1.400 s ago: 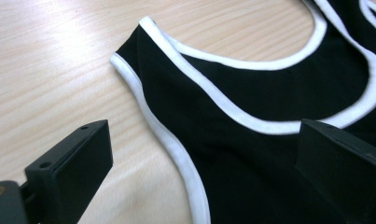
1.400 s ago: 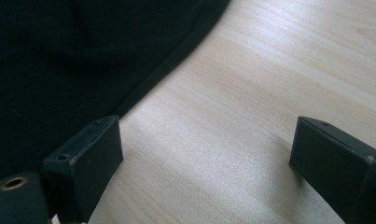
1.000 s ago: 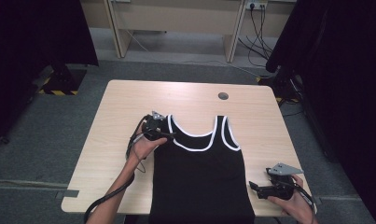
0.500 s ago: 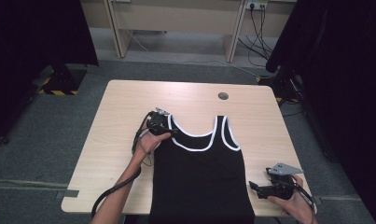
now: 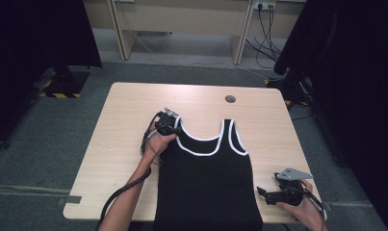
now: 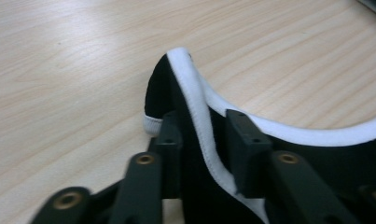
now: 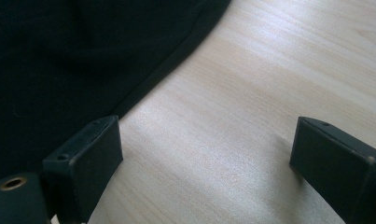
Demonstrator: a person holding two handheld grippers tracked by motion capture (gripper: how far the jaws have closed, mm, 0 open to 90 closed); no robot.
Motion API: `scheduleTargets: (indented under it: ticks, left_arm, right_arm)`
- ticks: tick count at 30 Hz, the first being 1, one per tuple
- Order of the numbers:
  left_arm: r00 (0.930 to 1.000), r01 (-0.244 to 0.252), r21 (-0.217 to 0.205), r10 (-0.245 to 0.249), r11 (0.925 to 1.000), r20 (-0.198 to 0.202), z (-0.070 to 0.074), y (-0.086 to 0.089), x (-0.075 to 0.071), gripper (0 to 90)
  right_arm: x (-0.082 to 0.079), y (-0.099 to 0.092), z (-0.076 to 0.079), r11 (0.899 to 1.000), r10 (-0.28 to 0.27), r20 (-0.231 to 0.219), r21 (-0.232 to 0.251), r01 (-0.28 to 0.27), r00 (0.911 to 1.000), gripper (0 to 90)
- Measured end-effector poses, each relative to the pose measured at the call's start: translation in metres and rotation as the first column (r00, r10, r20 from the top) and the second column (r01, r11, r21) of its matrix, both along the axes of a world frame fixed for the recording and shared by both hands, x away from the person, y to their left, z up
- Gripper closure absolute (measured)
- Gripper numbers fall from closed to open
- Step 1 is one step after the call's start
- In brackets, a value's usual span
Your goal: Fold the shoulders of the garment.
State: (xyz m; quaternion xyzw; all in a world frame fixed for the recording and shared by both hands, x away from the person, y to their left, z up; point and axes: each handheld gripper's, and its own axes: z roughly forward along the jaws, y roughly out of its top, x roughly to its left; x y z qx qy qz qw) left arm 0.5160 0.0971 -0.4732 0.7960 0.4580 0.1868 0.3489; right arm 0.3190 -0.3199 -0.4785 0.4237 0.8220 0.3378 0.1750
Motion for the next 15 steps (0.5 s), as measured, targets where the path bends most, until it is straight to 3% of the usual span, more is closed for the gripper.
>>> scheduleTargets:
  ticks: [2, 5, 11, 15]
  left_arm:
    - [1.0, 0.007, 0.001, -0.007, 1.0, 0.0, 0.001, -0.002, -0.001, 77.7]
    - [0.9996, 0.028, -0.052, -0.028, 0.9983, -0.002, 0.004, -0.002, -0.005, 80.8]
    - [0.9977, 0.059, -0.099, -0.055, 0.9933, 0.041, 0.028, 0.0, -0.023, 82.9]
    - [0.9923, 0.11, -0.112, -0.102, 0.9876, 0.071, 0.042, -0.003, -0.041, 82.9]
  right_arm:
    - [0.0, 0.0, 0.0, 1.0, 0.0, 0.0, 0.0, 0.0, 1.0, 9.5]
    - [0.0, 0.0, 0.0, 1.0, 0.0, 0.001, 0.0, 0.0, 1.0, 9.5]
    - [0.0, 0.0, 0.0, 1.0, 0.001, 0.001, 0.0, -0.001, 1.0, 9.5]
    - [0.0, 0.0, 0.0, 1.0, 0.001, 0.001, 0.0, -0.001, 1.0, 9.5]
